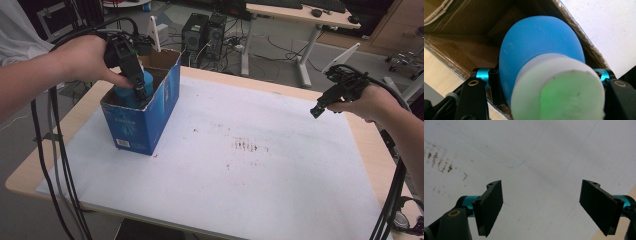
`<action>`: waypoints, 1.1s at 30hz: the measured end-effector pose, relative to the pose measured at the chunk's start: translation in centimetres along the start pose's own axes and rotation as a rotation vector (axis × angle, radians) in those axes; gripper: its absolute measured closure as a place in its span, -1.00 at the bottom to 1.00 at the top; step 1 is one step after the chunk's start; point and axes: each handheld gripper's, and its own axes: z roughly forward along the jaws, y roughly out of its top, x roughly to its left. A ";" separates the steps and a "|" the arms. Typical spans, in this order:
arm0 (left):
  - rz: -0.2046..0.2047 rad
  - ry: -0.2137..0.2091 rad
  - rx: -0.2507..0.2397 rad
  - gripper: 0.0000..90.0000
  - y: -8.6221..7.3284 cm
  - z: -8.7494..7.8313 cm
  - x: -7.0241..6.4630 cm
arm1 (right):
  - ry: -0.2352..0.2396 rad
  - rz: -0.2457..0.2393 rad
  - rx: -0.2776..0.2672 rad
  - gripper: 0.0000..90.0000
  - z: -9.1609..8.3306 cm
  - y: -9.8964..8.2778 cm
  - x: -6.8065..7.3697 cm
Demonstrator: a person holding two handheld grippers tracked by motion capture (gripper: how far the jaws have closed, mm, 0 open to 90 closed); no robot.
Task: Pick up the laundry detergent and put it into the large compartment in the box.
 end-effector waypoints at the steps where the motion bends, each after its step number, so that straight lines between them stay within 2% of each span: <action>1: -0.003 0.002 0.002 -0.18 0.0 0.1 0.0 | 0.001 0.001 -0.002 -0.59 0.0 0.0 0.0; 20: -0.007 0.011 0.035 -0.18 -0.1 1.8 0.3 | 0.002 -0.001 0.005 -0.59 0.1 -0.1 0.0; 33: -0.015 0.006 0.023 -0.19 -0.1 2.2 0.4 | 0.001 0.006 0.005 -0.59 0.1 -0.3 -0.2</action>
